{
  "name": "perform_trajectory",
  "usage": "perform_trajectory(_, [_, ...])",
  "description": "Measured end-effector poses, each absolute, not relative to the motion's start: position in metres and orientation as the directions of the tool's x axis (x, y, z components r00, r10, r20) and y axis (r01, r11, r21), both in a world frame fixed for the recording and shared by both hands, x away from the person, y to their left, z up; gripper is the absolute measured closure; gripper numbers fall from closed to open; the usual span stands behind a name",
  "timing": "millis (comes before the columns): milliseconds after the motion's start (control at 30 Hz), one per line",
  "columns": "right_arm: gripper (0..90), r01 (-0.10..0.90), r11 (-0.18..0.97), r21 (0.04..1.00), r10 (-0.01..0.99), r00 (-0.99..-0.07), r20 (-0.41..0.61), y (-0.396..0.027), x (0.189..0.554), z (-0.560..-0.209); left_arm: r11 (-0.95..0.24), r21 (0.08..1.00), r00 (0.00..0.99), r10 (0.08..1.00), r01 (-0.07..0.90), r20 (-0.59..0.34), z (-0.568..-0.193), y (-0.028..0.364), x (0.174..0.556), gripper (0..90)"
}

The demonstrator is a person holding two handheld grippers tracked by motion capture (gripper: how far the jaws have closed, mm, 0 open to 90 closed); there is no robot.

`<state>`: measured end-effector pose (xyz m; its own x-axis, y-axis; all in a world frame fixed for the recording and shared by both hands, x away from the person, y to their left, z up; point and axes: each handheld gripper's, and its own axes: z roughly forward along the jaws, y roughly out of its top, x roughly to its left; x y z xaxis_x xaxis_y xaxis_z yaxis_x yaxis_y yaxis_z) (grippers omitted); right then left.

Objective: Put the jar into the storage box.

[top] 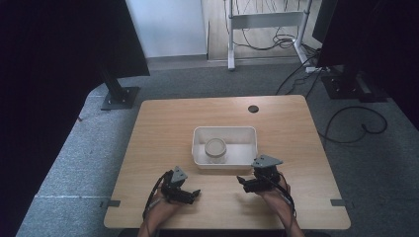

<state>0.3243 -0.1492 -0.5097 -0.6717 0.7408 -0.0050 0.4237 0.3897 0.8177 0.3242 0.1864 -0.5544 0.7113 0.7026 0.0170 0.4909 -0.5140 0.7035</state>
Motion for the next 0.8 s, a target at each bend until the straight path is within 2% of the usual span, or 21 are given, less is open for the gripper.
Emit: perform_trajectory(800, [6.3,0.449,0.358,0.819,0.781,-0.625,0.001,-0.18,0.309,-0.515,-0.514,0.704,0.711,0.703,0.491,0.017,-0.554,0.186,0.324,2.0])
